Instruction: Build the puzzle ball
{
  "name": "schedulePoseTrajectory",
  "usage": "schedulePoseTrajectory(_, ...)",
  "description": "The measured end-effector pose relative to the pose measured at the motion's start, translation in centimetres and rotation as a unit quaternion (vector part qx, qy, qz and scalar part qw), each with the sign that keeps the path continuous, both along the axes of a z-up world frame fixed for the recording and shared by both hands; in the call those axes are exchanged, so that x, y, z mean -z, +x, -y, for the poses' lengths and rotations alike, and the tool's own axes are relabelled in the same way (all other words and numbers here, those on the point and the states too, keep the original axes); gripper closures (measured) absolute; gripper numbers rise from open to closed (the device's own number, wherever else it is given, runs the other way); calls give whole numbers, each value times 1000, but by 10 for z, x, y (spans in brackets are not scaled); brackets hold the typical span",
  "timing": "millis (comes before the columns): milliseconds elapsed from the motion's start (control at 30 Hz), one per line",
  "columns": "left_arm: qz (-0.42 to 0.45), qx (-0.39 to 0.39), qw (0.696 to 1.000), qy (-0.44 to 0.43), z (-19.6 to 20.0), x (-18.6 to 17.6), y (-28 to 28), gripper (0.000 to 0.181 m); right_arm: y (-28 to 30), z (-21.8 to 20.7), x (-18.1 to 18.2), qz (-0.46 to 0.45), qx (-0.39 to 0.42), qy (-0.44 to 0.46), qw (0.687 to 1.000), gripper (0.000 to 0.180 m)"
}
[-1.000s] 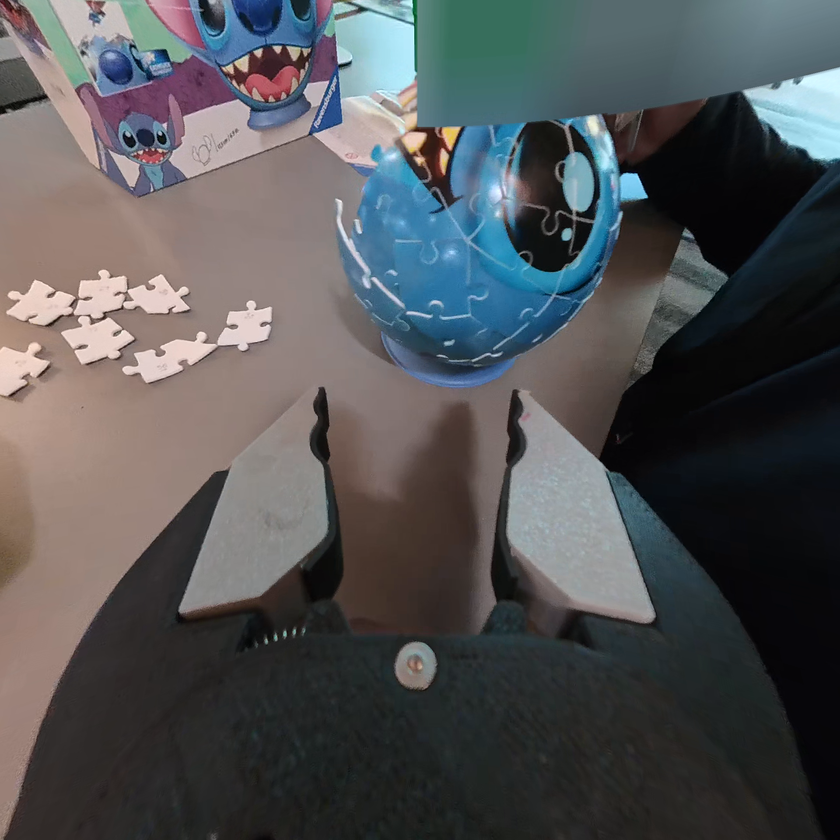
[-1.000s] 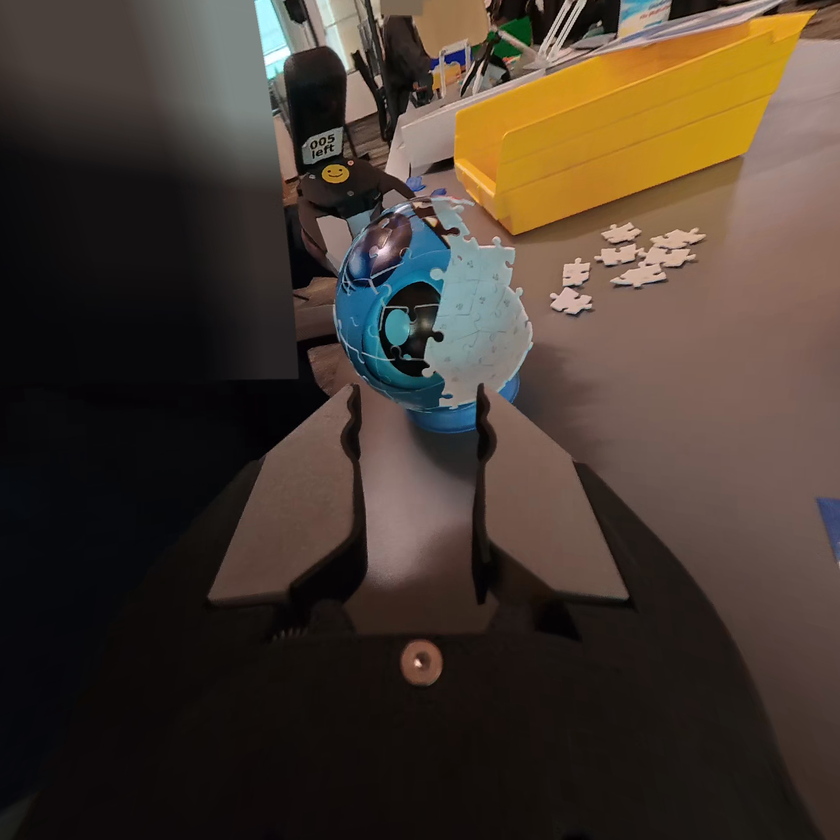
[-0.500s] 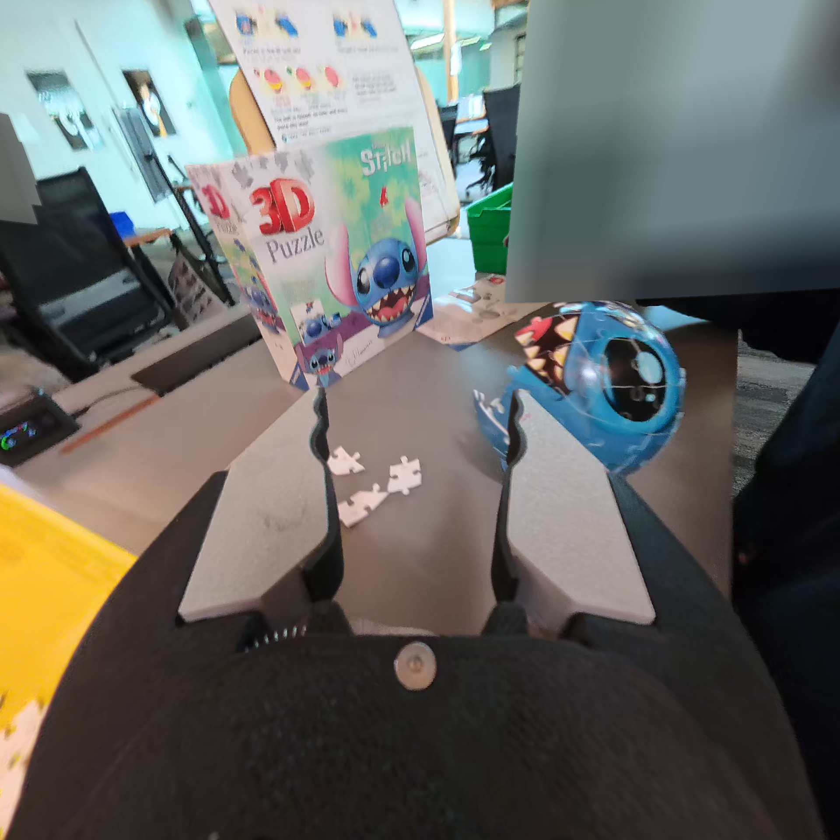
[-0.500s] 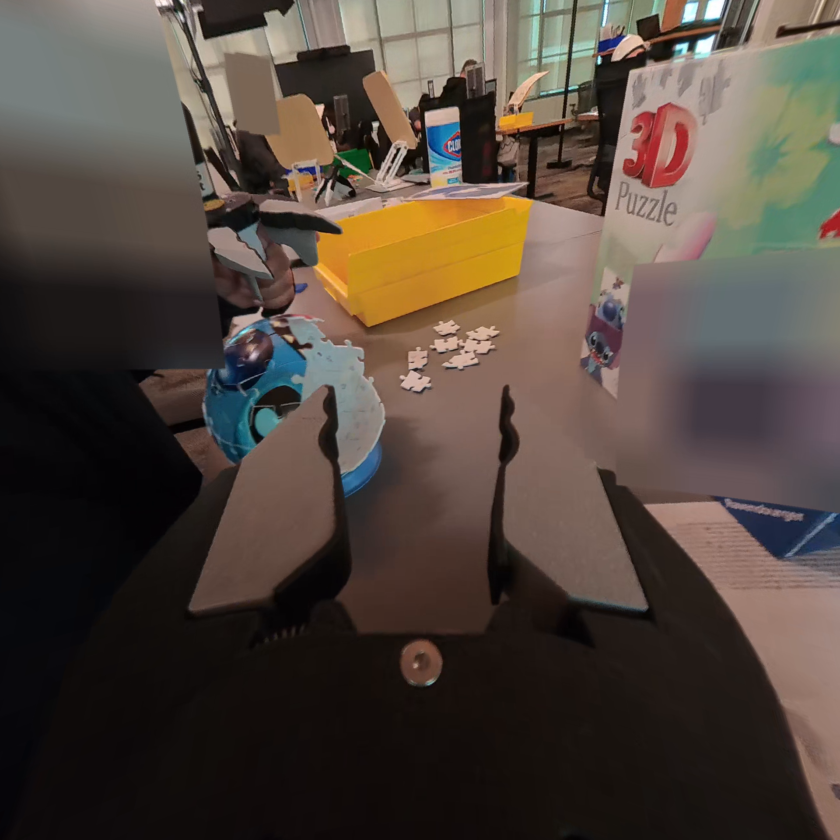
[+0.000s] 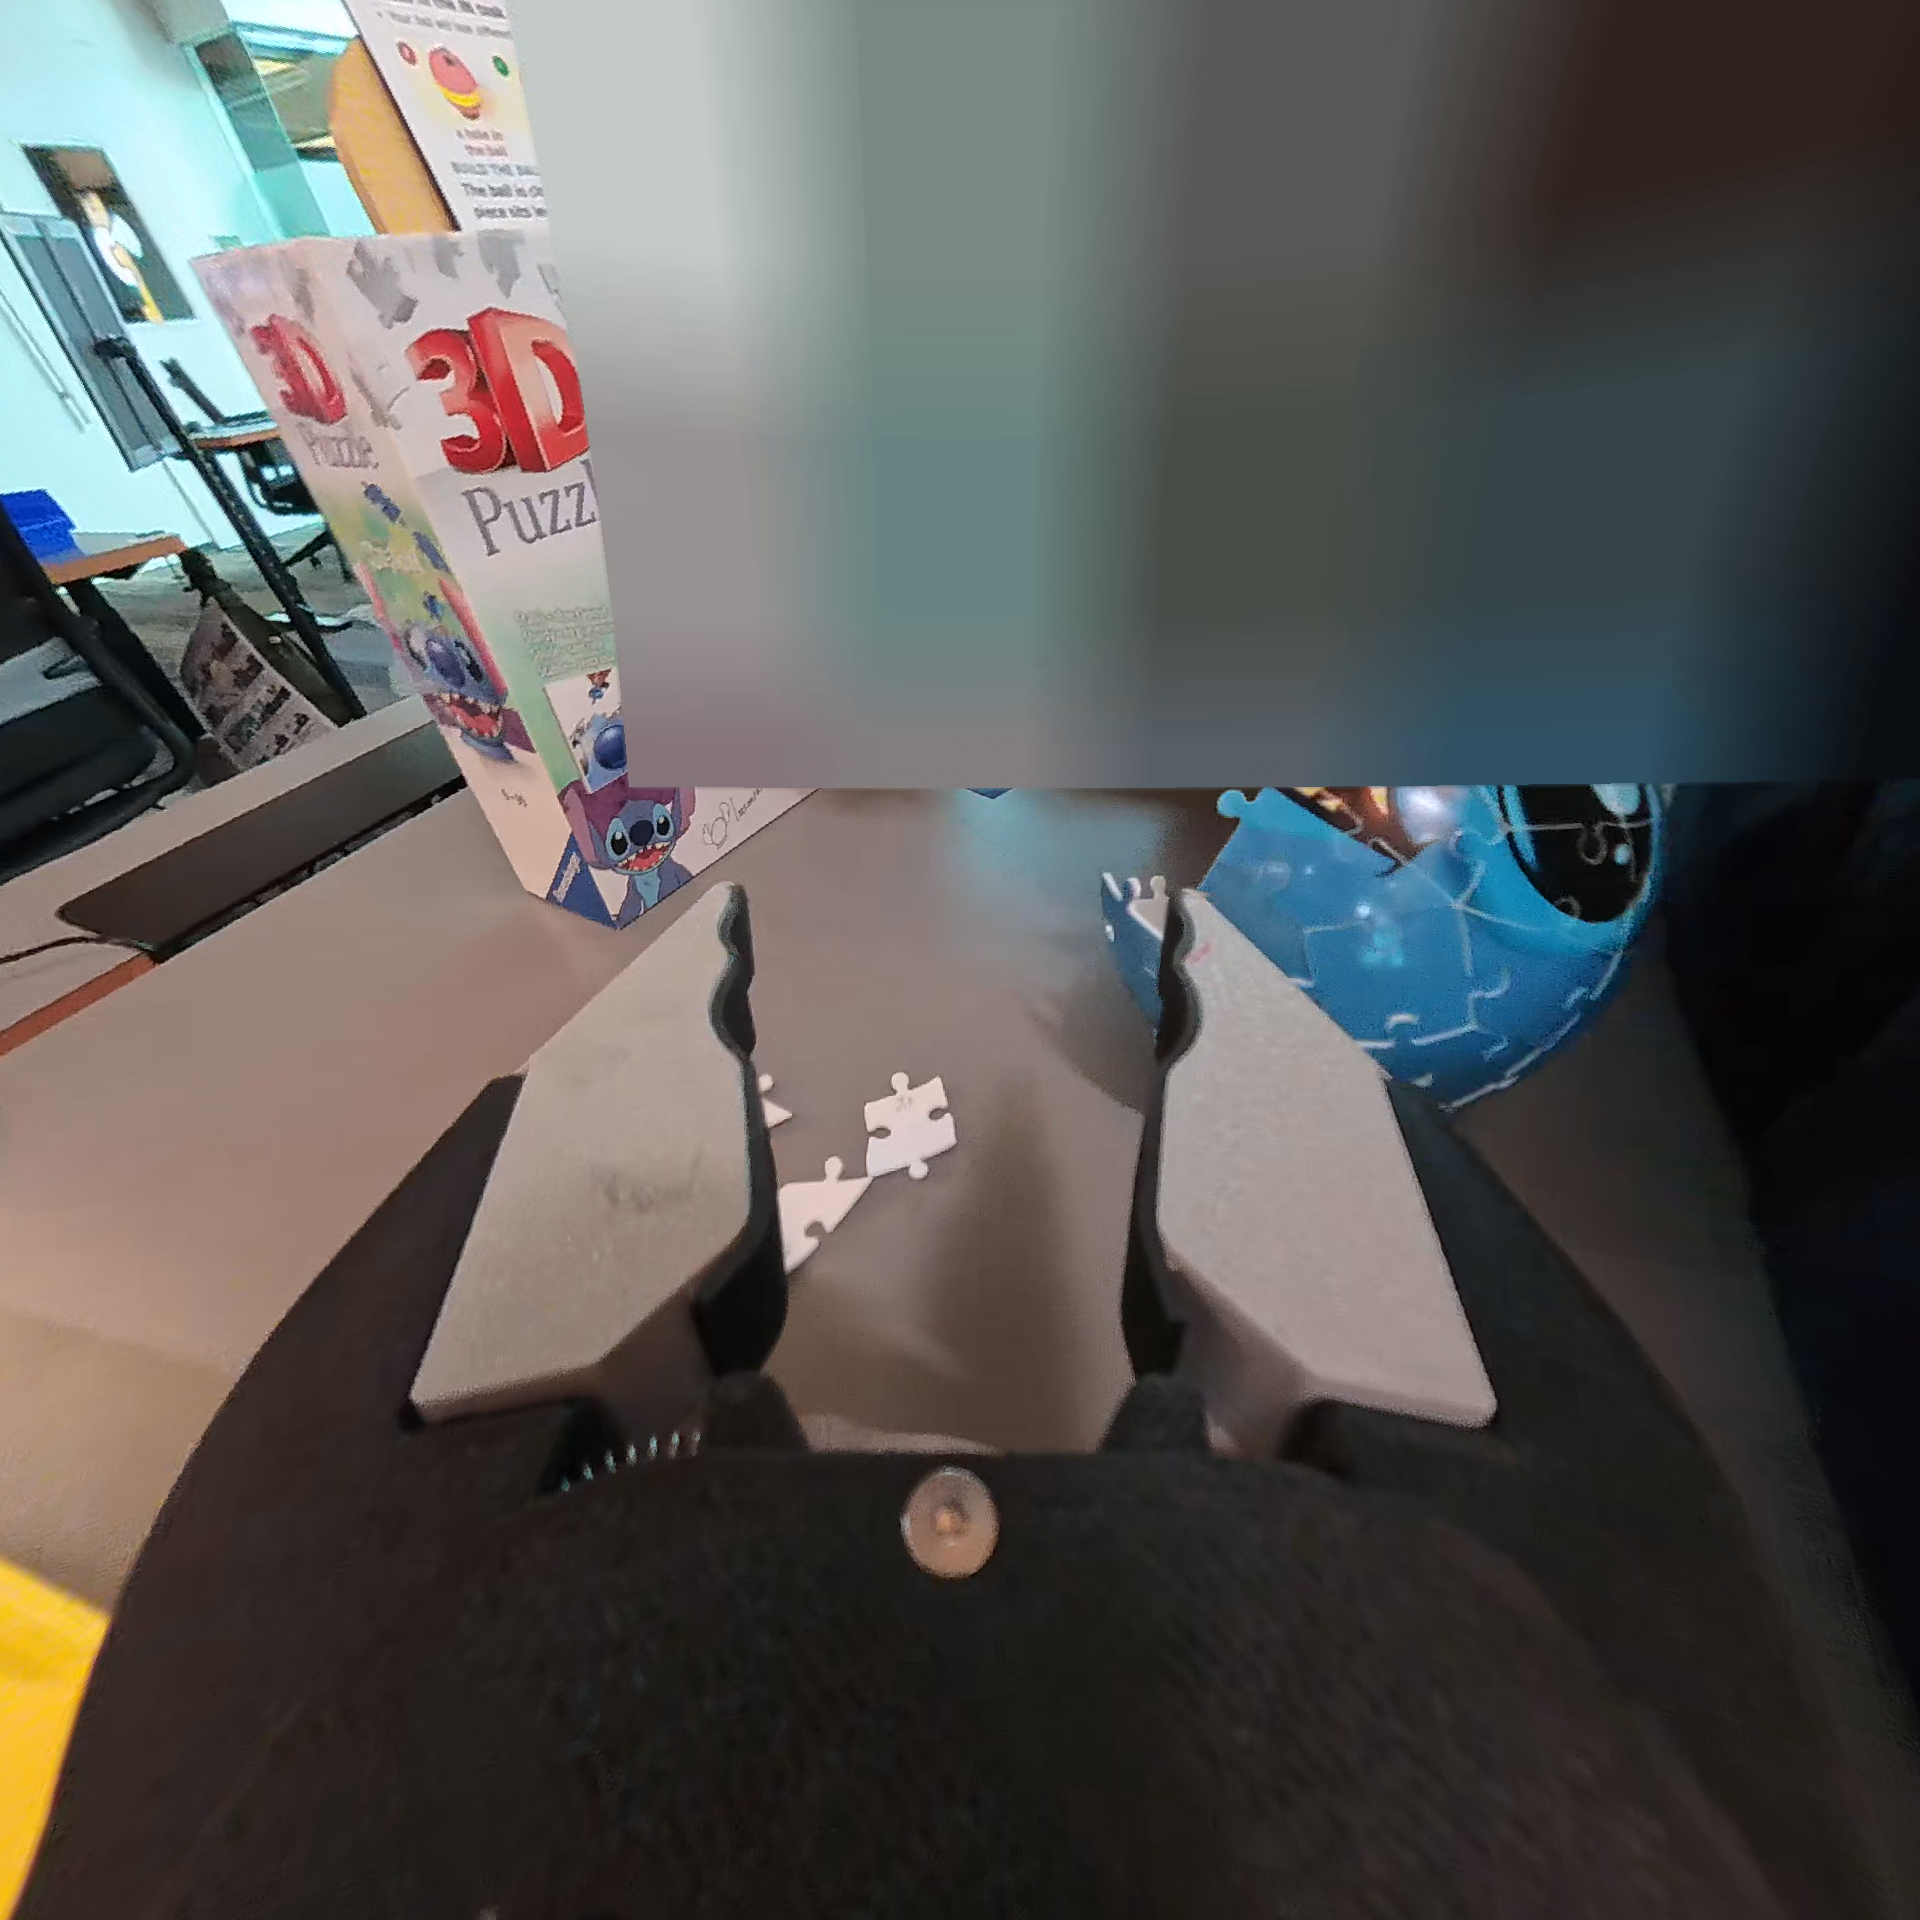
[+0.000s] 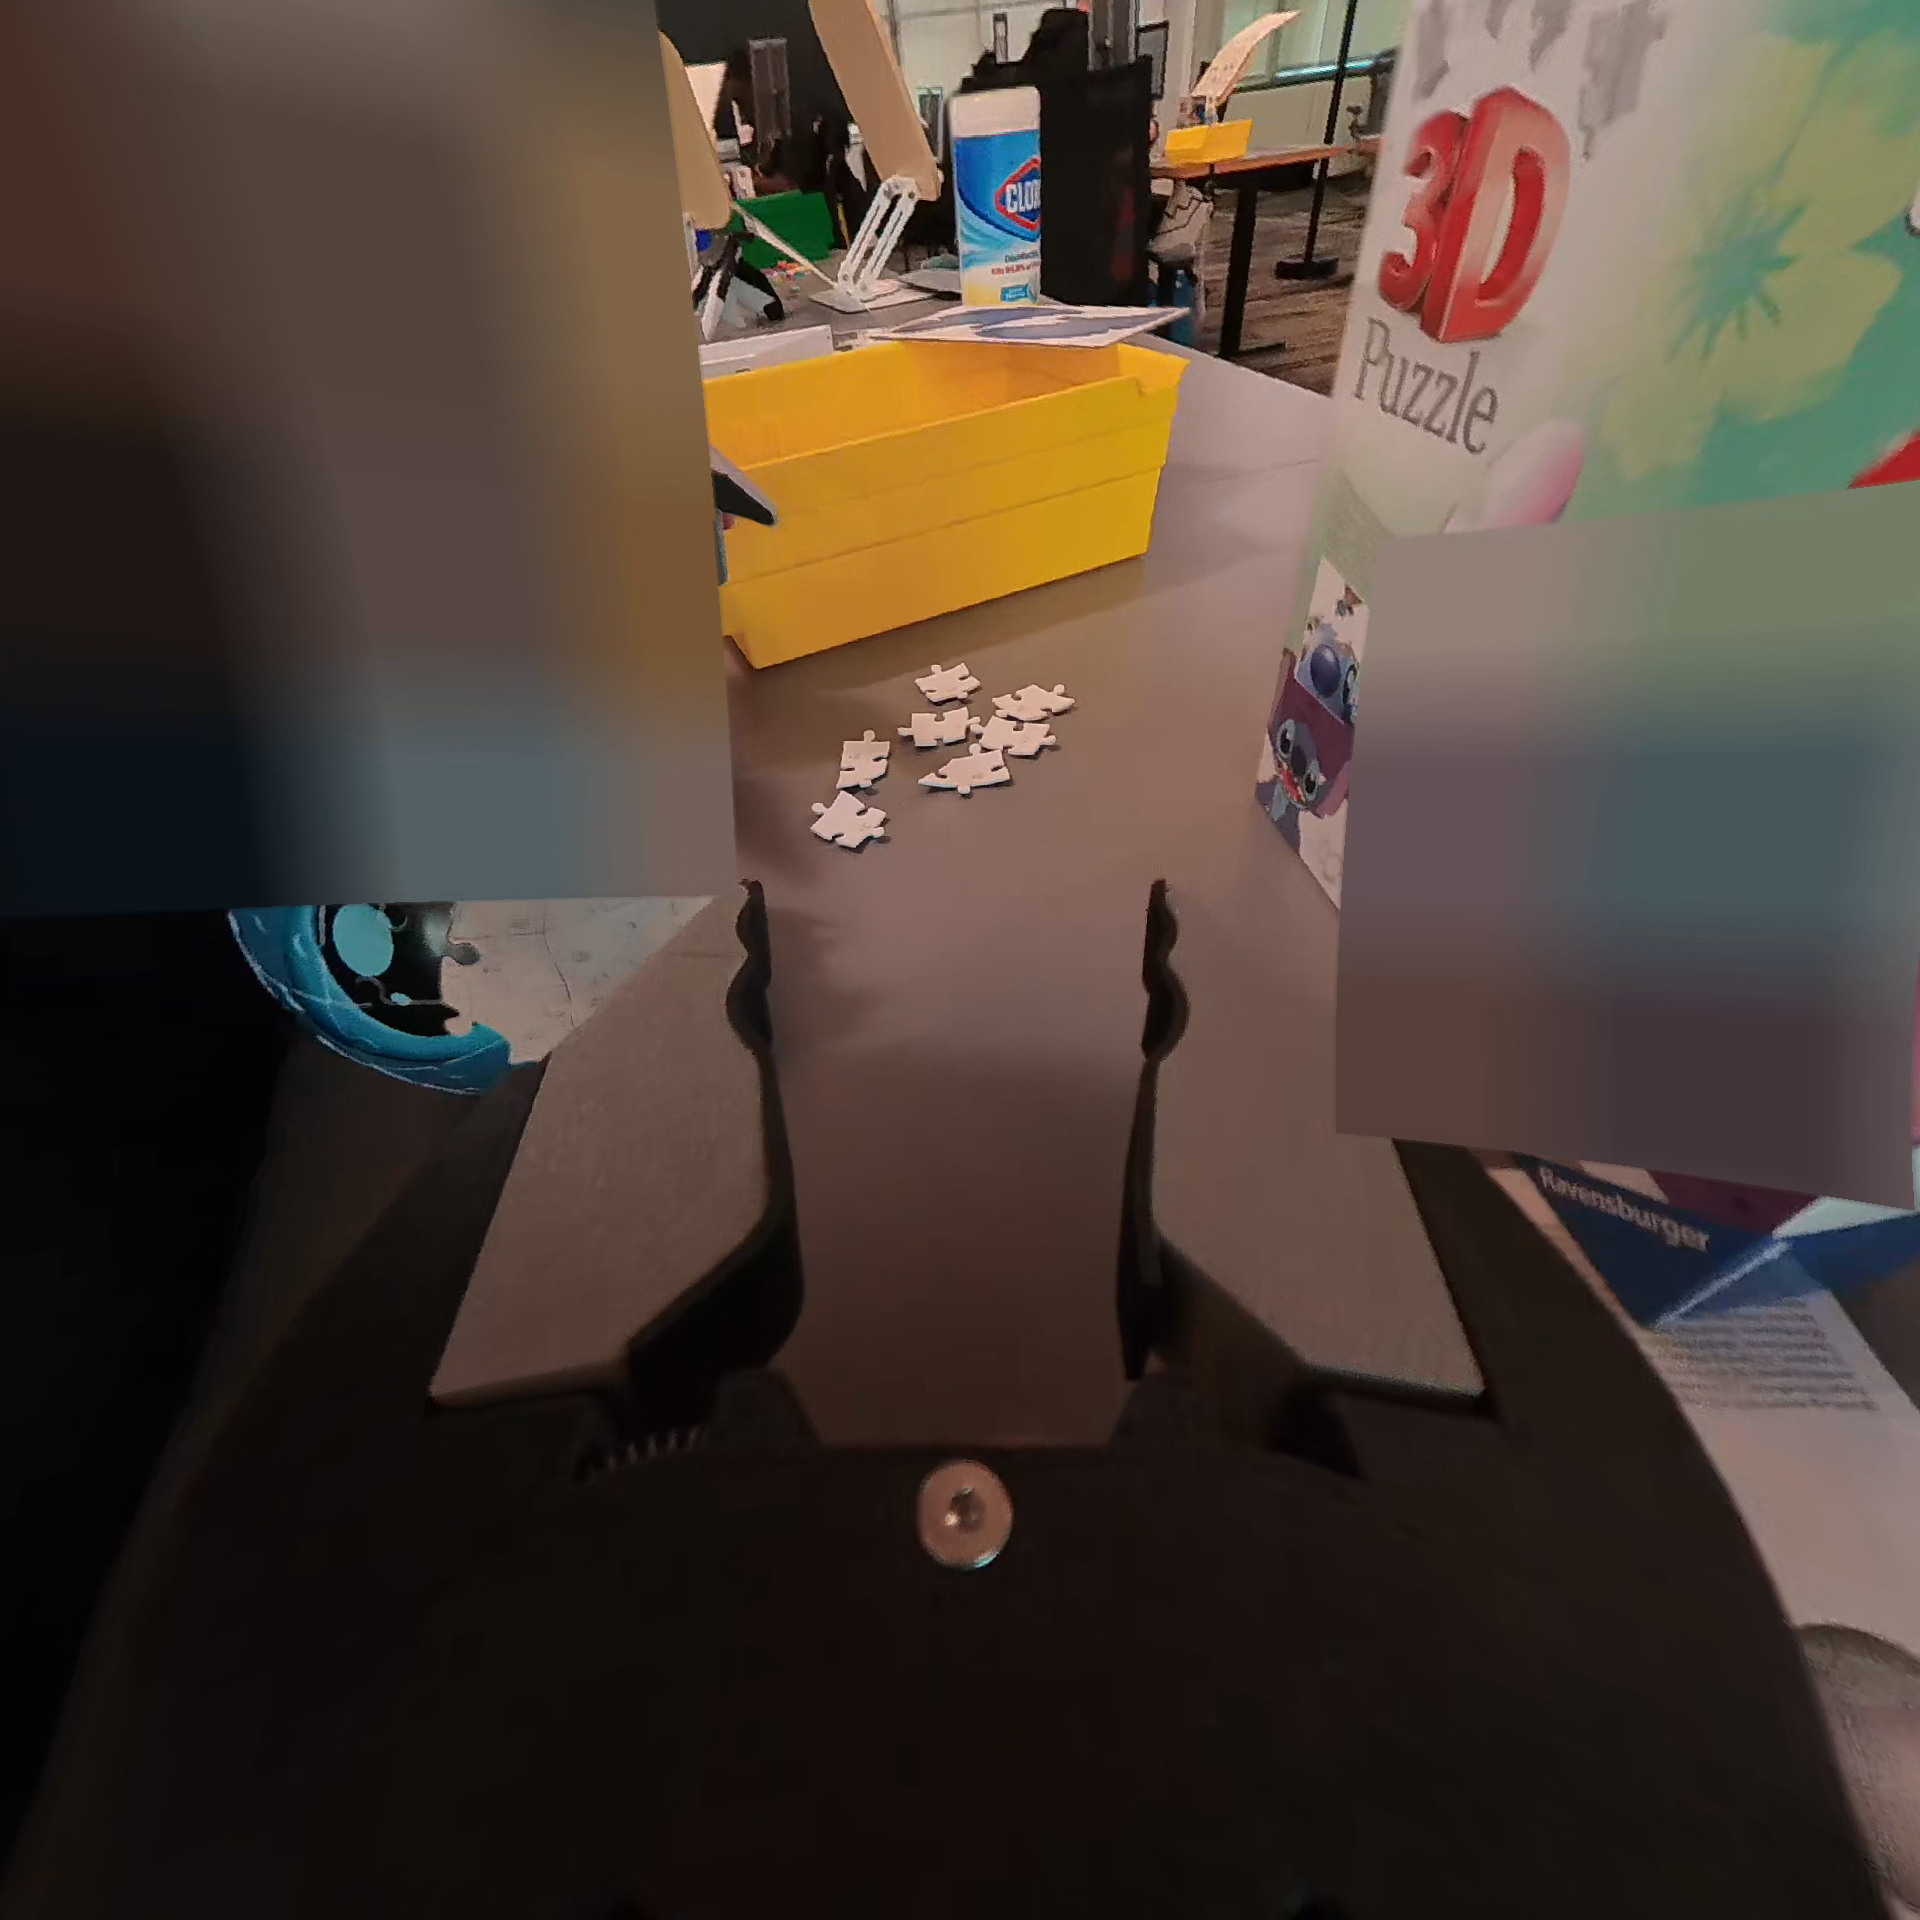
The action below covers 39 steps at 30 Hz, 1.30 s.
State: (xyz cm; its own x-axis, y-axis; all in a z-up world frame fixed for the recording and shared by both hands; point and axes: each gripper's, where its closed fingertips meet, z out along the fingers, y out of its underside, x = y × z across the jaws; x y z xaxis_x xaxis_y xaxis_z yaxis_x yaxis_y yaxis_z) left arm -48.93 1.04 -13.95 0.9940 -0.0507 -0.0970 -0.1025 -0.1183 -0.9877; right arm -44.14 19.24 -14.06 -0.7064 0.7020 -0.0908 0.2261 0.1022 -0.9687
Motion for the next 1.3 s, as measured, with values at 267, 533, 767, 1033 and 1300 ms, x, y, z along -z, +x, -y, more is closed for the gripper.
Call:
schedulePoseTrajectory(267,13,12,1000,0,-6,10,4,105,6,-7,-2,6,10,-26,1000,111)
schedulePoseTrajectory(533,26,7,1000,-9,-8,21,1,108,0,-5,6,23,27,-28,999,113)
schedulePoseTrajectory(767,31,-5,1000,-4,-9,19,-4,106,-4,-3,19,50,29,-26,998,116)
schedulePoseTrajectory(1033,55,-25,998,-2,-10,19,-14,108,-5,-3,20,40,38,-9,998,117)
schedulePoseTrajectory(1300,33,-75,979,-189,-32,41,-31,113,-5,3,25,59,25,-30,997,118)
